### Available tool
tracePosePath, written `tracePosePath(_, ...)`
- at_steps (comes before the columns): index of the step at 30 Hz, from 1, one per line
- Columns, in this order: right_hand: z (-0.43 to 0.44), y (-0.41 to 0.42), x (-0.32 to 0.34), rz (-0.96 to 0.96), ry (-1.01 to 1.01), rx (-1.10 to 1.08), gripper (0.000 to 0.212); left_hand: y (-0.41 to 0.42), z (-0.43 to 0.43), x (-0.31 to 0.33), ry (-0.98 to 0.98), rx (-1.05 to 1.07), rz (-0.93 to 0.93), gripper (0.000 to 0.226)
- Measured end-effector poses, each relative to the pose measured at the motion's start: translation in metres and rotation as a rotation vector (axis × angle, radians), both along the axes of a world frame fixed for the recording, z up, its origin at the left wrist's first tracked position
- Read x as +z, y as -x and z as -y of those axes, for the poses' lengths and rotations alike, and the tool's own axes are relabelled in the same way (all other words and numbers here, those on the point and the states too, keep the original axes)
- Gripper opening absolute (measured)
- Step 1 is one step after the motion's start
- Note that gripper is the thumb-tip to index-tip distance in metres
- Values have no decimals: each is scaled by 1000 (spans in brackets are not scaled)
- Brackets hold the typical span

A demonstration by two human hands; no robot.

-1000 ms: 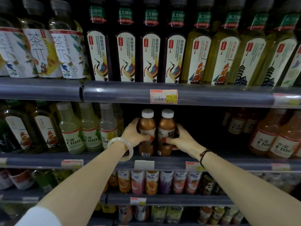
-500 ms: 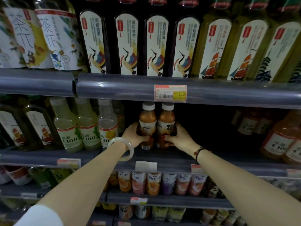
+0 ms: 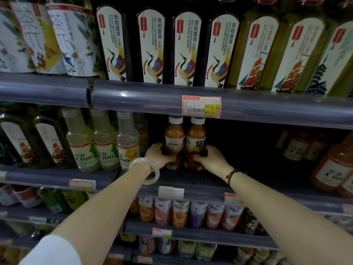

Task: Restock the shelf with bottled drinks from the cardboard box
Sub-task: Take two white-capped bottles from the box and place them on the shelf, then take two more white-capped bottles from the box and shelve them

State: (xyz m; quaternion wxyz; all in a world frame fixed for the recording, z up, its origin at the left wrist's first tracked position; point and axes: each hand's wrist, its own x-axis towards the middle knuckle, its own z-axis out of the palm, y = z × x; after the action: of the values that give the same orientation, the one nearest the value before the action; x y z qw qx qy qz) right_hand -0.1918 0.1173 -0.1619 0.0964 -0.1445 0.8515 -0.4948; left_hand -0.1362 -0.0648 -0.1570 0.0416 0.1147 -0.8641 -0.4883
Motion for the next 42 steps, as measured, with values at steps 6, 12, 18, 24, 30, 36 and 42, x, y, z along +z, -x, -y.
tracePosePath(6, -6, -20, 12, -49, -306, 24, 13, -26, 3, 7, 64, 34, 77, 55)
tracePosePath(12, 17, -55, 29, -67, -389, 164, 14, -69, 14, 15, 149, -17, 102, 25)
tracePosePath(18, 67, -102, 34, -14, -441, 370, 19, -125, 49, 15, 197, -3, 187, 20)
tracePosePath(24, 130, -153, 11, -48, -535, 584, 21, -202, 106, -19, 219, 123, 295, 15)
tracePosePath(30, 198, -210, -33, -33, -588, 836, 25, -297, 157, -68, 267, 314, 418, 11)
tracePosePath(36, 261, -261, -76, -40, -675, 1103, 34, -378, 182, -110, 255, 467, 533, 19)
tracePosePath(42, 310, -292, -110, -60, -703, 1292, 30, -420, 190, -142, 182, 684, 594, 24)
